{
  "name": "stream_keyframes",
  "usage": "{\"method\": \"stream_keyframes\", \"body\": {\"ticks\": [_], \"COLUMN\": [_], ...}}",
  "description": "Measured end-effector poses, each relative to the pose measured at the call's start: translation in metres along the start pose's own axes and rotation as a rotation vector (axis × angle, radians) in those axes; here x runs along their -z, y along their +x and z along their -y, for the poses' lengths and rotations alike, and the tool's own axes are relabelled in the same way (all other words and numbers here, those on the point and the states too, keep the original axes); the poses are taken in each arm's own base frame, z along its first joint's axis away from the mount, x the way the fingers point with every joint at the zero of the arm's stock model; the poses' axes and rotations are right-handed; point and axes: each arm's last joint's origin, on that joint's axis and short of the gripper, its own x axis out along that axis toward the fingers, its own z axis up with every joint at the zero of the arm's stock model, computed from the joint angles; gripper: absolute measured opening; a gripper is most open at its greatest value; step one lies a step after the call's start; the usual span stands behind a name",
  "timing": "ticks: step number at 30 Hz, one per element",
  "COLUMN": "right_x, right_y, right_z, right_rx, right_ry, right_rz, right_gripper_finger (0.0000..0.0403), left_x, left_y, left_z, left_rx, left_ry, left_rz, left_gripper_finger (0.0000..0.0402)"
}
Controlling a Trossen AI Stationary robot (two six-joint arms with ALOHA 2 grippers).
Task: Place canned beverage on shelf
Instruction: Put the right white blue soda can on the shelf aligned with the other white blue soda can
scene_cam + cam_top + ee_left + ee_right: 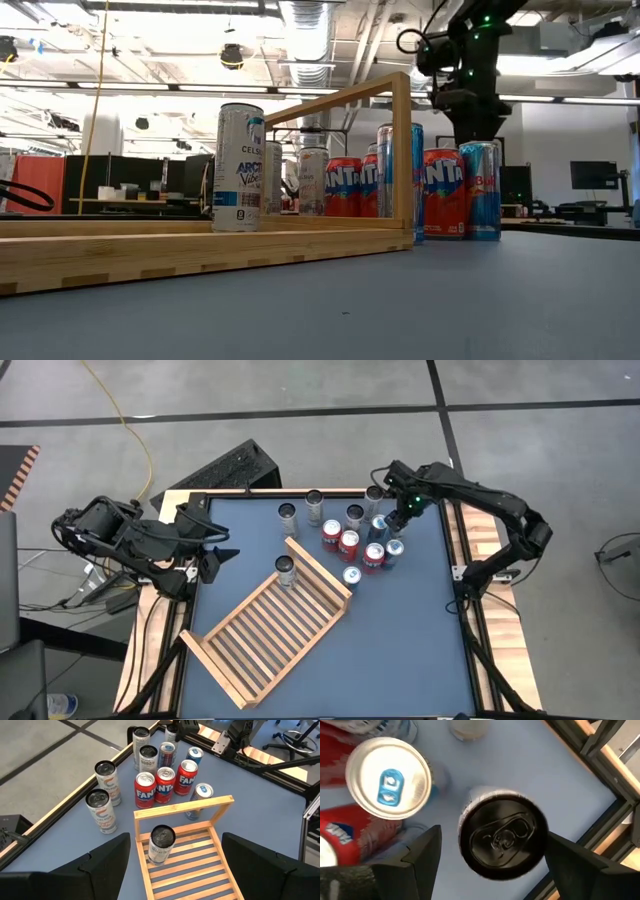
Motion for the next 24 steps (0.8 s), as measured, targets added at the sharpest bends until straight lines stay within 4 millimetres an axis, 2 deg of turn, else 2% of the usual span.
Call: {"method": "stream_keyframes", "body": {"ticks": [7, 14, 24], "right_x": [0.0028, 0.0025, 0.0071], "right_y": [0.0040, 0.0036, 0.0002], "right_z": [0.0005, 0.0017, 0.0029], "right_rx": [0.028, 0.027, 0.032], "right_ry": [0.009, 0.004, 0.030], "right_rz": [-0.017, -0.013, -0.032], "right_gripper_finger": [0.0265, 0.0170, 0.0104], "left_x": [0.0000, 0.0000, 0.0002], "left_y": [0.0000, 0.0000, 0.0000], "left_z": [-0.0002, -0.0002, -0.0003], "left_rx": [-0.004, -0.005, -0.007], "left_ry": [0.004, 0.004, 0.006], "left_rz": [0.003, 0.002, 0.002], "left_gripper_finger": [0.0303, 0.0303, 0.0303]}}
